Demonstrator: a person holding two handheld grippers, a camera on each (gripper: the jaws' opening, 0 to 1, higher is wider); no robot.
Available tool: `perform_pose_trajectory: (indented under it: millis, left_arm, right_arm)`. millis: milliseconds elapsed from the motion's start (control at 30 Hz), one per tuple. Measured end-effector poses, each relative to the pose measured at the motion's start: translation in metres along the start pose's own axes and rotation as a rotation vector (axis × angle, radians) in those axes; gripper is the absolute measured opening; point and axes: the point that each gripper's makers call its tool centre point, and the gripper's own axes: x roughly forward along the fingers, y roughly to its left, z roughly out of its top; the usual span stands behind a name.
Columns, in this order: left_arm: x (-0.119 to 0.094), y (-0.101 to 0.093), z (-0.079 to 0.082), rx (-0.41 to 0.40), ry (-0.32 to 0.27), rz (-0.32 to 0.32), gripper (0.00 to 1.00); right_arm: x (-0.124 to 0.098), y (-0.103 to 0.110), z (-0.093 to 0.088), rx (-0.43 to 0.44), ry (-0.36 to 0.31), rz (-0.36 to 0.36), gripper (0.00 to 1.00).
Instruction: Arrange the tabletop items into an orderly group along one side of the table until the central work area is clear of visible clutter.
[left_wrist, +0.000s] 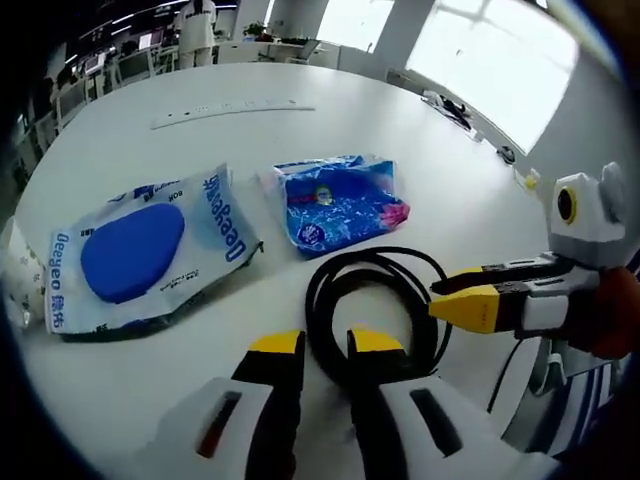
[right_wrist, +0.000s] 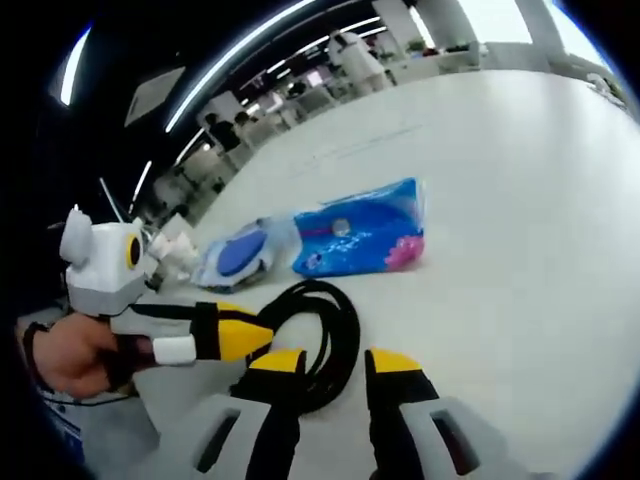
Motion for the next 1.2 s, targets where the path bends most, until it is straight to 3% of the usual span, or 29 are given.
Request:
perform_pose_trajectory:
  millis: [333, 1200]
  left_arm:
    - [0.002, 0.0013, -0.0005, -0.003, 0.003, 0.009, 0.09]
    - [-0.0002, 0.002, 0.0018, -0.024, 0.001, 0.011, 0.05]
  right_arm:
    - [0.0044, -0.005, -0.0016, -0.029, 0.025, -0.028, 0.1]
    - [0.004, -0.0049, 0.0015, 0.001, 0.014, -0.025, 0.02]
